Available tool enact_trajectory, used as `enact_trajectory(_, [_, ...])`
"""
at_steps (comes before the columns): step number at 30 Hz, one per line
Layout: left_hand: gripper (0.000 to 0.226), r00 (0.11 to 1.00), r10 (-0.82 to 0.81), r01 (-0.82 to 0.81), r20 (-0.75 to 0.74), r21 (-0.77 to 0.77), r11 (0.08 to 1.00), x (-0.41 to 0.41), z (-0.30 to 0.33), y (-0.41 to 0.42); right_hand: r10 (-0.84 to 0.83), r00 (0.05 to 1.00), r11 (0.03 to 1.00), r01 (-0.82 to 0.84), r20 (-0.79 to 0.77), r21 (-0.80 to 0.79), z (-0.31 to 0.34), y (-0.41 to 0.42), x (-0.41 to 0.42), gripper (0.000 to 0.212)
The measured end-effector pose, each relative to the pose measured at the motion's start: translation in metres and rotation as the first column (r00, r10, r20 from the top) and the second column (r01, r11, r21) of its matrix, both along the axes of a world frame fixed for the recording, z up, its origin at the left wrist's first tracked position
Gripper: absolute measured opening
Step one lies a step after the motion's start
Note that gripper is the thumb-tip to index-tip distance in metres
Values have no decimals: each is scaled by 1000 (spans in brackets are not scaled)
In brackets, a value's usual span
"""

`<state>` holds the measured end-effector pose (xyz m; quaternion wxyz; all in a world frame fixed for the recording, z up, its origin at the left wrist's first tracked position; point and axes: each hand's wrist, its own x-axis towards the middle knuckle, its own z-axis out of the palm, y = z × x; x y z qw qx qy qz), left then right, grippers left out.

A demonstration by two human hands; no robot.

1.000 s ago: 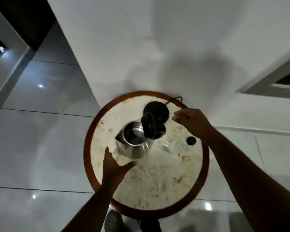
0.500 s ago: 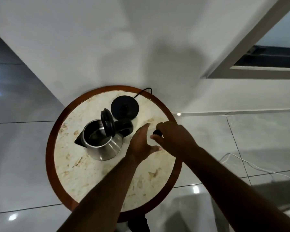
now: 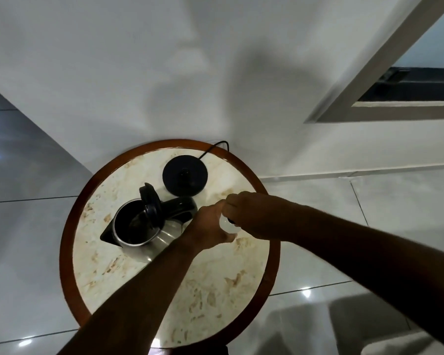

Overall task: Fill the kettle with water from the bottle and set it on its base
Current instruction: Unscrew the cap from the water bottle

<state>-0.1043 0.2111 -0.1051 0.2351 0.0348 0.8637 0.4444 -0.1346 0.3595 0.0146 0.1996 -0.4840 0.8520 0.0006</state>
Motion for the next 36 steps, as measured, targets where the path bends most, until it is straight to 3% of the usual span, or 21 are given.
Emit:
enact_trajectory(2, [65,1000,-29,29,-8,1,1000,-2,0,0,113,993,994,-113,-15,-2,9,4,-6,24])
enact_trajectory(4, [69,1000,-21,21,-5,21,1000,-2,0,0,102,995,994,-102,-4,-44,13,7,-9,28])
enact_trajectory(7, [74,999,-30,31,-40,24,999,-2,-1,-2,-229,966,967,239,118,-84,4,7,-4,44])
enact_trajectory(9, [76,998,-60,61,-26,16,998,-3,-3,-2,-319,936,941,332,151,-69,-2,1,-1,39])
enact_trajectory(13, [75,996,-76,76,-39,-1,997,-5,-4,-5,-244,965,969,247,98,-17,-4,-6,-2,27])
enact_trajectory(16, [65,988,-142,138,-62,-62,988,-7,-4,-4,-2,997,1000,3,72,-26,5,-1,-4,26])
enact_trajectory(18, [67,991,-124,122,-48,-47,991,-7,-1,-4,65,997,998,-65,38,-19,11,2,-5,30])
enact_trajectory(21, [72,995,-92,93,-31,22,995,-6,0,-4,13,1000,997,-11,26,-70,15,5,-5,29])
enact_trajectory(23, [74,996,-82,83,-35,33,996,-5,-1,-6,-105,993,975,112,44,-190,14,15,-3,26])
enact_trajectory(25, [72,996,-72,73,-60,17,997,-4,-3,-8,-375,919,848,394,124,-356,1,37,-1,31])
enact_trajectory(26, [71,996,-59,61,-67,29,998,-2,-4,-8,-520,836,751,545,175,-372,-12,47,3,36])
enact_trajectory(28, [72,997,-23,26,-69,50,998,0,-4,-9,-707,670,624,742,226,-245,-49,60,17,35])
enact_trajectory(31, [72,998,7,-2,-64,80,997,3,-5,-7,-783,558,572,820,277,-36,-114,61,44,19])
enact_trajectory(36, [76,999,0,5,-51,93,996,0,-2,-13,-800,533,556,831,276,3,-176,47,61,12])
